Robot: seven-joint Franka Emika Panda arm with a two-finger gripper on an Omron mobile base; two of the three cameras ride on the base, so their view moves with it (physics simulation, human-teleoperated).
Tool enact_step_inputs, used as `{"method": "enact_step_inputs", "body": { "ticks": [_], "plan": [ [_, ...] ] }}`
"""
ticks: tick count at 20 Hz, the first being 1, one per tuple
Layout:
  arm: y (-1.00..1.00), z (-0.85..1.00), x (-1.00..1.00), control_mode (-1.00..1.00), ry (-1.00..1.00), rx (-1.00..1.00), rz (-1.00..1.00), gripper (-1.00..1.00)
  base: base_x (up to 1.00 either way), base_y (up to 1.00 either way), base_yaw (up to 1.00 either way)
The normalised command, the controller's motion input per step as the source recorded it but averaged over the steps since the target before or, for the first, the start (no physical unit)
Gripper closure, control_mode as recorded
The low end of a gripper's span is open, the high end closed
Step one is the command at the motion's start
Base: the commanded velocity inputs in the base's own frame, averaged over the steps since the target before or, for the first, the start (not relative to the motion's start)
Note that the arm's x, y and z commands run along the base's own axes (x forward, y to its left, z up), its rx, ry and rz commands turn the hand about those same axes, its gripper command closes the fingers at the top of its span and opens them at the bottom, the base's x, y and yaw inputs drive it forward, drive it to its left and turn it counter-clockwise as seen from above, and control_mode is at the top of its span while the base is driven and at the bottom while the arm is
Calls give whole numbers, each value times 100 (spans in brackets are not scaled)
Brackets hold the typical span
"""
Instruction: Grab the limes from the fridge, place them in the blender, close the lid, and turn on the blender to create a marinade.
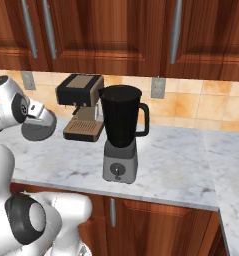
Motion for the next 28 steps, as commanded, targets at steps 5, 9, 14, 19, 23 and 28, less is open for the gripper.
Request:
{"method": "enact_step_inputs", "body": {
  "ticks": [5, 9, 14, 19, 23, 28],
  "plan": [
    [-92, 100, 0, -100, -20, 5, -6, 100, 0, 0, 0],
    [-75, 100, 0, -100, -10, 7, -2, 100, 0, 0, 0],
    [-69, 100, 0, -100, 0, 6, 0, 100, 0, 0, 0],
    [-56, 82, 0, -100, 5, 0, 0, 100, 0, 0, 0],
    [-9, 46, 0, -100, 10, -3, 0, 100, 0, 0, 0],
    [7, 1, 0, -100, 1, -15, 1, 100, 0, 0, 0]
  ]
}}
